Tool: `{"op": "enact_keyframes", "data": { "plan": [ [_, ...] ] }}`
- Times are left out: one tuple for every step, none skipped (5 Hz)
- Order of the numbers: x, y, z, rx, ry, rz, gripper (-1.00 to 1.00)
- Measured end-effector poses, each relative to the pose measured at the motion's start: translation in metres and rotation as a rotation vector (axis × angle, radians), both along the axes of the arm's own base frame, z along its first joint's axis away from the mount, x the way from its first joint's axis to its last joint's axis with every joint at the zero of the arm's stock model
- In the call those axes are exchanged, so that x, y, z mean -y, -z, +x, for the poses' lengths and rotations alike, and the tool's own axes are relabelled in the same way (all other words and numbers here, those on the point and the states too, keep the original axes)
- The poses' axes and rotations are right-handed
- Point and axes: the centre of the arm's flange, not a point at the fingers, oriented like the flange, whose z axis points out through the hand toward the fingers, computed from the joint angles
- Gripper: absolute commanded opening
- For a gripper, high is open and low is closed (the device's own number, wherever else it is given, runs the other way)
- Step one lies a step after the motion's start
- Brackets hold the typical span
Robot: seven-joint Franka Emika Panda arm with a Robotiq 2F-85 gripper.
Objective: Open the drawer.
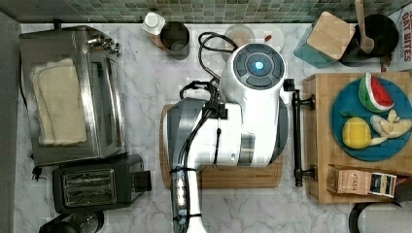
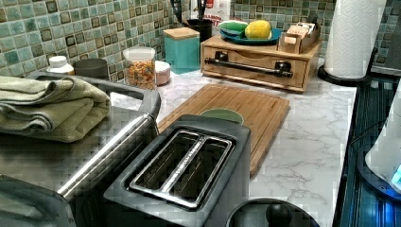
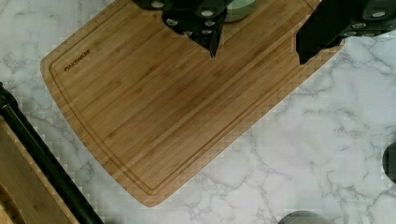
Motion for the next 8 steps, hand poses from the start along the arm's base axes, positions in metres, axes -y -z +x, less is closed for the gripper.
{"op": "enact_keyframes", "data": {
  "plan": [
    [0.002, 0.003, -0.001, -0.001, 0.004, 0.0, 1.0],
    [0.002, 0.009, -0.003, -0.013, 0.002, 0.001, 1.0],
    [0.001, 0.017, -0.005, -0.011, -0.077, 0.008, 1.0],
    [0.004, 0.032, -0.007, 0.008, -0.3, -0.015, 1.0],
    [0.012, 0.053, -0.012, -0.006, -0.53, -0.07, 1.0],
    [0.02, 0.078, -0.021, 0.001, -0.571, -0.083, 1.0],
    [0.033, 0.098, -0.032, 0.016, -0.601, -0.129, 1.0],
    [0.044, 0.108, -0.047, 0.001, -0.65, -0.123, 1.0]
  ]
}}
